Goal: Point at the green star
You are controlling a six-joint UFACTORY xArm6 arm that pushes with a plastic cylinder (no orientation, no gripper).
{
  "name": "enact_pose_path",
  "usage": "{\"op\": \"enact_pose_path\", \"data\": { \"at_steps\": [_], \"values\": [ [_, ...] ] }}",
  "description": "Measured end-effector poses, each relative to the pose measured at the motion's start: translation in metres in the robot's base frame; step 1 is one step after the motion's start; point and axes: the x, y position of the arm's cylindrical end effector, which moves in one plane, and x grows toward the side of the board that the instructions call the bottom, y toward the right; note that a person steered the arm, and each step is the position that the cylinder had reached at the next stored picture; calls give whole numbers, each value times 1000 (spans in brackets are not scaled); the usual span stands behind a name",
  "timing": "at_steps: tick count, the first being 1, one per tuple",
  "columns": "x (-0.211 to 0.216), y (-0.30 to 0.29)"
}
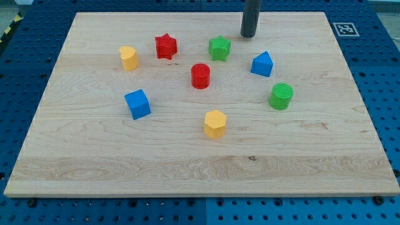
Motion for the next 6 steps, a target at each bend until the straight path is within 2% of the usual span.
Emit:
{"op": "enact_pose_path", "data": {
  "at_steps": [3,5,6],
  "values": [
    [23,-2],
    [18,-80],
    [25,-99]
  ]
}}
